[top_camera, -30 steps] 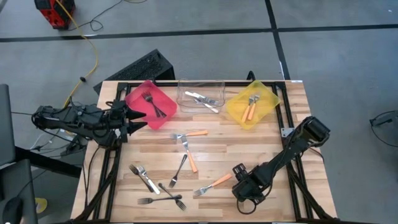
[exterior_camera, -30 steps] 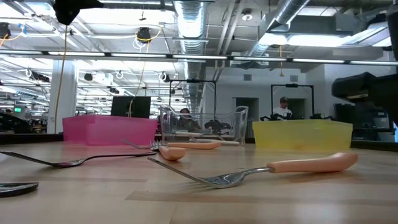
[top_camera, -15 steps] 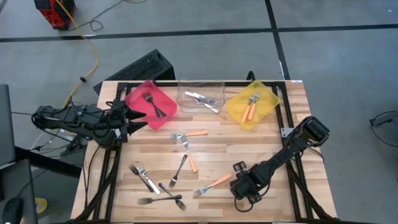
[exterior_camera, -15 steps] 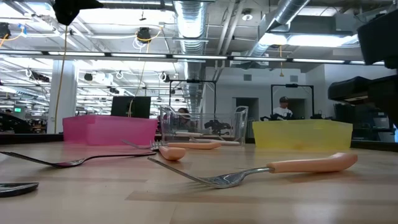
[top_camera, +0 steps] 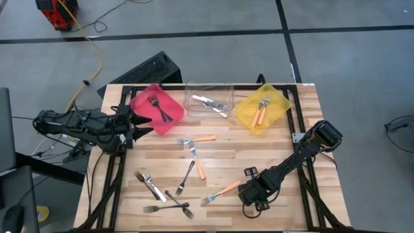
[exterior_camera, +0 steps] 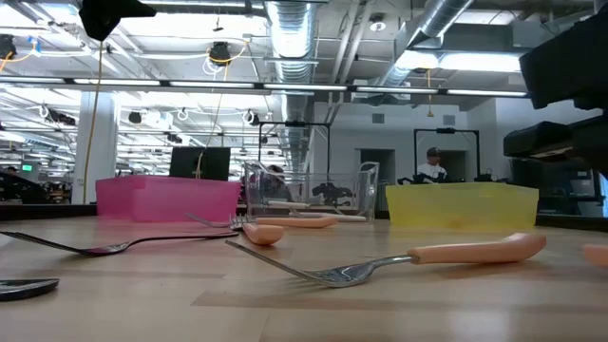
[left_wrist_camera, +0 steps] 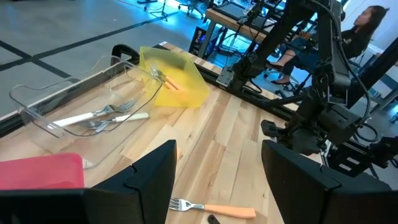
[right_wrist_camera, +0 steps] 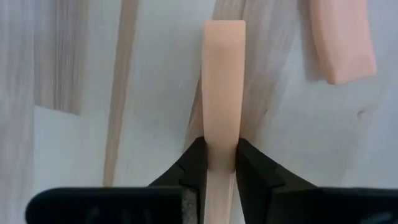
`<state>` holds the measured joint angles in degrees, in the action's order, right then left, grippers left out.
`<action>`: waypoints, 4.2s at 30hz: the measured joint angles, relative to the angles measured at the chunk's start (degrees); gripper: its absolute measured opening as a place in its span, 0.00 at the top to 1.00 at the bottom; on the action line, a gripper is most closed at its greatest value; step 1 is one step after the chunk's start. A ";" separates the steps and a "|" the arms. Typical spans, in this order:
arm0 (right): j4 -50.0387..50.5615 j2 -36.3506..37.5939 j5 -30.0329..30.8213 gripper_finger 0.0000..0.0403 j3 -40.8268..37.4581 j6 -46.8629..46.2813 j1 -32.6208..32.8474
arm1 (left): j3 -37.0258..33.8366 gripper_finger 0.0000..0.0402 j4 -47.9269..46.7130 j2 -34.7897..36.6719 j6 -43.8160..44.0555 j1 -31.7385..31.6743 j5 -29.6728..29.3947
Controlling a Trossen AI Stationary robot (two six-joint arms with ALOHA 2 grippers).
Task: Sort silverware by color (type)
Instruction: Put the orange fork into the yellow bin
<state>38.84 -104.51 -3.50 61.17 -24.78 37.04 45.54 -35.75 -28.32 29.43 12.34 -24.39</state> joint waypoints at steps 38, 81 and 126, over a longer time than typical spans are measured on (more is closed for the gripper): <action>8.61 4.08 -2.45 0.79 11.48 -4.24 -3.84 | 0.00 0.45 0.07 -0.02 0.20 0.00 -0.46; 24.37 8.89 8.14 0.79 20.12 -32.46 -34.76 | 0.02 0.45 0.09 -0.01 0.62 0.00 -6.15; 16.05 36.02 12.72 0.79 -2.32 -24.42 -76.43 | 0.02 0.45 0.04 -0.02 0.80 0.00 -7.93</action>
<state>54.89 -68.49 9.22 58.84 -49.20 -39.38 45.56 -35.70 -28.34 30.23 12.34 -32.32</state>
